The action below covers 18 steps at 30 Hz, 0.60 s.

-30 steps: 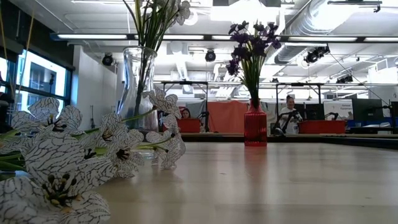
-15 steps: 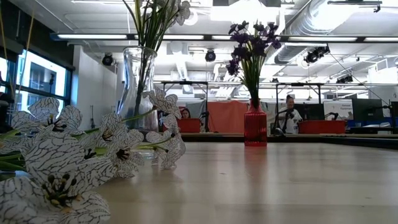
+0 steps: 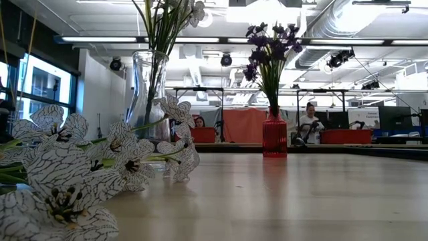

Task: Sort flowers into vase by color
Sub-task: Put the top white flowers into the transparent vase

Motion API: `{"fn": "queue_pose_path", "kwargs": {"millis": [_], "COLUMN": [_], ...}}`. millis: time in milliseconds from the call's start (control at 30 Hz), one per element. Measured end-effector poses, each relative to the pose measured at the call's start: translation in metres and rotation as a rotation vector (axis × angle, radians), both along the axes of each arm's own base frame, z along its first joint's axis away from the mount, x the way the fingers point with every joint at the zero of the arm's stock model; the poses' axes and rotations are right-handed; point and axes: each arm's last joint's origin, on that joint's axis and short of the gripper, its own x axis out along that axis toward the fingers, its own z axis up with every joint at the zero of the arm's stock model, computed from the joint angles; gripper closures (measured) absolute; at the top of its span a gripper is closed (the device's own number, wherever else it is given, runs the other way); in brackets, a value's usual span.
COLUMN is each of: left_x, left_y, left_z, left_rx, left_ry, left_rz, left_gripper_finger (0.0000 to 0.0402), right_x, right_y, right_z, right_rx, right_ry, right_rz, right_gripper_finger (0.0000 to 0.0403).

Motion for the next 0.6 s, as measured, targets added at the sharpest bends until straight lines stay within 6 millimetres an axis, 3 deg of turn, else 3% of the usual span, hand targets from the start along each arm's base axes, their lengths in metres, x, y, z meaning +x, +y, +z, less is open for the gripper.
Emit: {"fn": "queue_pose_path", "kwargs": {"millis": [133,300,467,600], "left_x": [-0.011,-0.055,-0.108,-0.141], "left_y": [0.019,0.047,0.047,0.031], "left_z": [0.007,0.032,0.047,0.043], "left_rx": [0.051,0.222,0.464,0.584], "left_ry": [-0.033,-0.12,-0.057,0.049], "left_rz": [-0.006,0.069,0.212,0.321], "left_gripper_finger": [0.0288,0.0267,0.0265,0.0264], "right_x": [-0.001,-0.005,-0.028,-0.051], "right_y": [-0.001,-0.001,-0.004,-0.007], "right_z": [0.003,0.008,0.021,0.018], "right_rx": [0.009,0.092,0.399,0.744], "right_ry": [-0.028,-0.109,-0.254,-0.169], "right_rz": [-0.007,0.012,0.102,0.281], "right_gripper_finger": [0.0395,0.04,0.0401,0.0402]}}
